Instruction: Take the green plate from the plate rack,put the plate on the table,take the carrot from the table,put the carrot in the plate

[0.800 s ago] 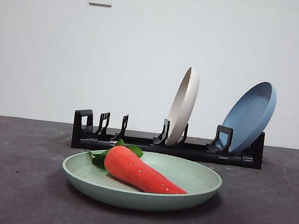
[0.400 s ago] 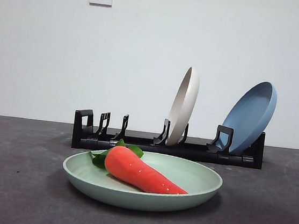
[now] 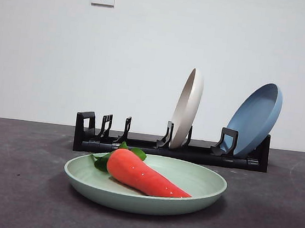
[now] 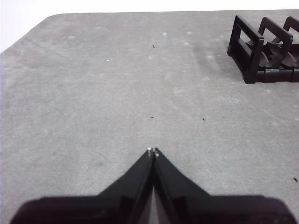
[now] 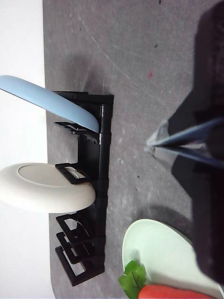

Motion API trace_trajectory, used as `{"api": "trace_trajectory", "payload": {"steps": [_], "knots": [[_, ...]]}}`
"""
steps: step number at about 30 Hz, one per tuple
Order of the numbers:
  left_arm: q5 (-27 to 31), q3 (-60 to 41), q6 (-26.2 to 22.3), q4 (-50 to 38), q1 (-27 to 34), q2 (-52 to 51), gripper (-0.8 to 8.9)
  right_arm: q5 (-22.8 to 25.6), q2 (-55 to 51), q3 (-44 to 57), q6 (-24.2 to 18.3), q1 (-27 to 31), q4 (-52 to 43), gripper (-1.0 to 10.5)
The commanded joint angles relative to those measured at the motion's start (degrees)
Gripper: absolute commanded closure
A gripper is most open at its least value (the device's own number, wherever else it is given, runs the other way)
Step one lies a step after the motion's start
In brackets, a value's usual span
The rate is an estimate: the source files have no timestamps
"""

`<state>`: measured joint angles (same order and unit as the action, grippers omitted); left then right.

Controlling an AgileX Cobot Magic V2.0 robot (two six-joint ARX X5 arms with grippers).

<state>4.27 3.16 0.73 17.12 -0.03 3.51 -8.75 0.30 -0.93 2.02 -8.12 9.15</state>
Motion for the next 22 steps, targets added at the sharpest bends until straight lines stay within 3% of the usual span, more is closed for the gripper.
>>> {"api": "trace_trajectory", "payload": {"steps": [1,22], "knots": [[0.0,-0.55,0.59,0.57,0.17,-0.22,8.17,0.09,-0.24,0.63,2.16,0.13,0.79,9.5],[-0.02,-0.55,0.59,0.57,0.17,-0.22,8.17,0.13,-0.24,0.61,2.62,0.13,0.55,9.5]]}}
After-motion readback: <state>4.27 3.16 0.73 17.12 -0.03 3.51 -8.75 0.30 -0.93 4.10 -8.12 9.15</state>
